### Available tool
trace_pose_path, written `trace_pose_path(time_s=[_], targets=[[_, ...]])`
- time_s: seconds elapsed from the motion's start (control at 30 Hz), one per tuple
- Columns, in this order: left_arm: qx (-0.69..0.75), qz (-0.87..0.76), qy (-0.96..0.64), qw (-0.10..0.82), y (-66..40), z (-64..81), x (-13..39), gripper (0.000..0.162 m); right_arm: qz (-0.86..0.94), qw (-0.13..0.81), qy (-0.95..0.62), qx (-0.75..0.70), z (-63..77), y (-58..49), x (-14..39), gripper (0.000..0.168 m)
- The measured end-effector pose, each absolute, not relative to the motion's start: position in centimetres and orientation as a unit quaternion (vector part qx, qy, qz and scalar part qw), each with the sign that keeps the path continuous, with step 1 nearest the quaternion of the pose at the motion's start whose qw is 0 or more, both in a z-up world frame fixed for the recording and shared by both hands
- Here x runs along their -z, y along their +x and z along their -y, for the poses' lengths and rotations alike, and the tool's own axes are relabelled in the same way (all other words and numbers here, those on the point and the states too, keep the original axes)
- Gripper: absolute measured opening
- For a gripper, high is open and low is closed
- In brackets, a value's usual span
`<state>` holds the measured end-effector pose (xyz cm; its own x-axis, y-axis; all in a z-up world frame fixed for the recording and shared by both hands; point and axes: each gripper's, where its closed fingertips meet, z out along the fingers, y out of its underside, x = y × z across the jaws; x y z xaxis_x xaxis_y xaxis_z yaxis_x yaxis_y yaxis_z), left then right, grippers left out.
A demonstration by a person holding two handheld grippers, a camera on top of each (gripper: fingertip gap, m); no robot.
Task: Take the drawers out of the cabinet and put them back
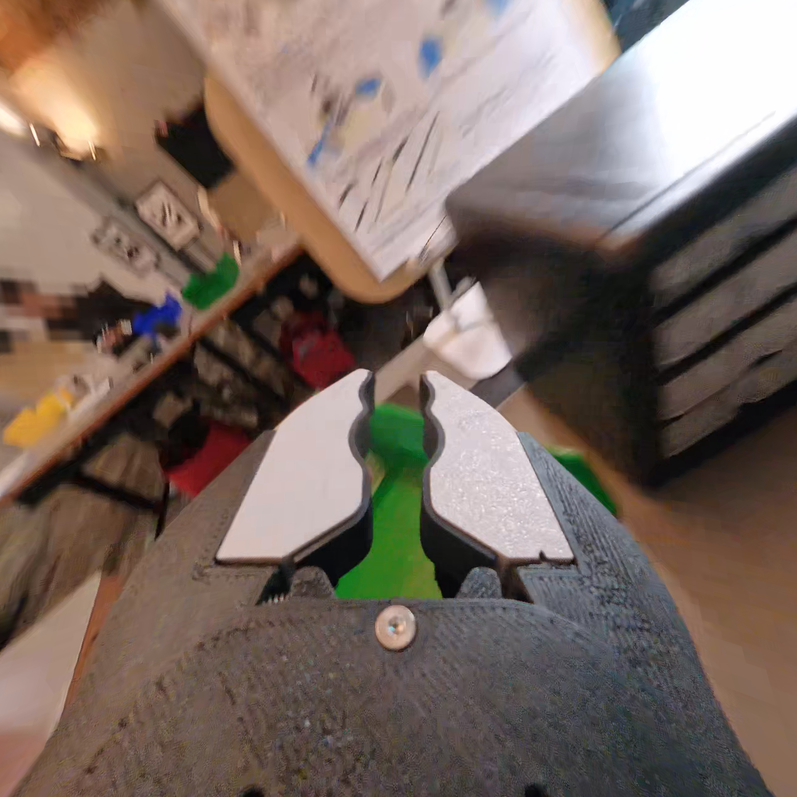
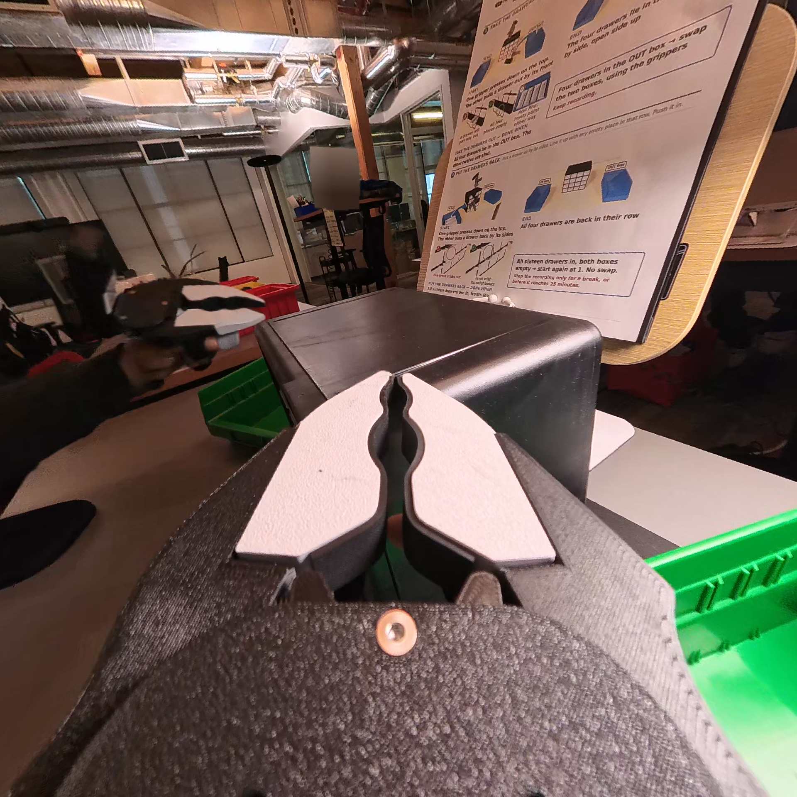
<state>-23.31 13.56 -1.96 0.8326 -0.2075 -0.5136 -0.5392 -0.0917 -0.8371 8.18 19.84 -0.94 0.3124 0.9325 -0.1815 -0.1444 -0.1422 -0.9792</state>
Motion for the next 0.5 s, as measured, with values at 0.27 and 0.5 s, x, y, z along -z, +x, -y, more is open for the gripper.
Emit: trace_pose_path(time_s=[0.27, 0.5], targets=[[-0.209, -0.241, -0.896, 0.310, -39.9, -17.0, 12.4, 0.036, 0.334, 0.562, -0.584, -0.481, -19.8, 8.2, 0.9, 0.000], [-0.264, -0.306, -0.909, 0.097, -43.8, -17.6, 19.3, 0.030, 0.336, 0.559, -0.583, -0.485, -19.8, 8.2, 0.9, 0.000]])
